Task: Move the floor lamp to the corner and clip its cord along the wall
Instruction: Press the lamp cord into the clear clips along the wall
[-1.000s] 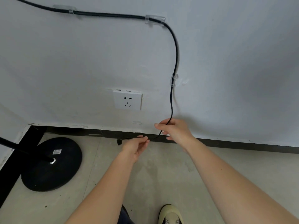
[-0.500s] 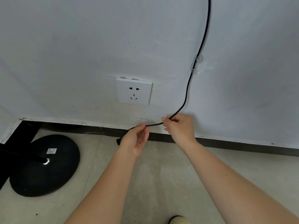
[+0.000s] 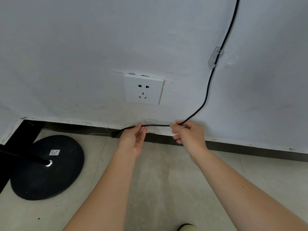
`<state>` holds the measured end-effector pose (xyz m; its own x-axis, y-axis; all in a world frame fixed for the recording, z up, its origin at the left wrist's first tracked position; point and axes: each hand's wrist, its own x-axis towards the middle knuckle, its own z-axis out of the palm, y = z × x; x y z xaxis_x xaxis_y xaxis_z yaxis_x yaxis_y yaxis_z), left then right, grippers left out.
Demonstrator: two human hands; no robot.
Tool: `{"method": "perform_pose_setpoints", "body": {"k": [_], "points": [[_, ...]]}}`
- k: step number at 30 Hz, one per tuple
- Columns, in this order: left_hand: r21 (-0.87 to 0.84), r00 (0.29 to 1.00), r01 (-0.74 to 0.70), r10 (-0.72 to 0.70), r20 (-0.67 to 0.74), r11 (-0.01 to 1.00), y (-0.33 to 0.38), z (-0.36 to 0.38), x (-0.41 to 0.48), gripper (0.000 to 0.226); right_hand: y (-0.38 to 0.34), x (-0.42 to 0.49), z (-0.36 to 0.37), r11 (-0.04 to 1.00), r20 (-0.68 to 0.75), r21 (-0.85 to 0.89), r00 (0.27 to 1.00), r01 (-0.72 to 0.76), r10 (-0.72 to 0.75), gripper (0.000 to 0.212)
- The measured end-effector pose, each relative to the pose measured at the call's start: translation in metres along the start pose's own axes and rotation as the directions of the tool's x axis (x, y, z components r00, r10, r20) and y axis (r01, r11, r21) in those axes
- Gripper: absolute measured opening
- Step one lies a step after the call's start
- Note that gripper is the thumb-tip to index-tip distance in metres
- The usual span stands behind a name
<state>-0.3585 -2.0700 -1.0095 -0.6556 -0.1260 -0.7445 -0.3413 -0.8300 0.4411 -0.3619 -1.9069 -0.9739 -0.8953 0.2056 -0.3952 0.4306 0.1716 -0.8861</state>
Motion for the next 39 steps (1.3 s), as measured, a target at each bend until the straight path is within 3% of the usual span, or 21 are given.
{"method": "perform_pose_setpoints", "body": {"k": [7,13,18,26,39], "points": [[0.005,0.996,-0.094,0.094,-0.003,0.996,0.007,-0.004,0.023,0.007,0.013,0.021,0.046,0.961,0.176,0.192,0.97,-0.199,0.166,0.006],[0.035,0.993,-0.116,0.115,0.007,0.993,0.0,0.0,0.02,0.03,0.01,0.02,0.054,0.908,0.117,0.36,0.976,-0.216,0.186,0.006],[0.049,0.979,-0.202,0.204,-0.022,0.978,-0.005,0.003,0.017,0.035,0.012,0.018,0.057,0.92,0.036,0.347,0.983,-0.184,0.182,0.008],[0.123,0.966,-0.248,0.255,-0.039,0.961,-0.012,0.007,0.017,0.016,0.01,0.022,0.058,0.927,-0.041,0.341,0.983,-0.156,0.18,0.016],[0.172,0.977,-0.186,0.2,-0.073,0.967,-0.015,0.01,0.023,0.012,0.01,0.023,0.064,0.979,-0.188,0.196,0.978,-0.056,0.094,0.017]]}}
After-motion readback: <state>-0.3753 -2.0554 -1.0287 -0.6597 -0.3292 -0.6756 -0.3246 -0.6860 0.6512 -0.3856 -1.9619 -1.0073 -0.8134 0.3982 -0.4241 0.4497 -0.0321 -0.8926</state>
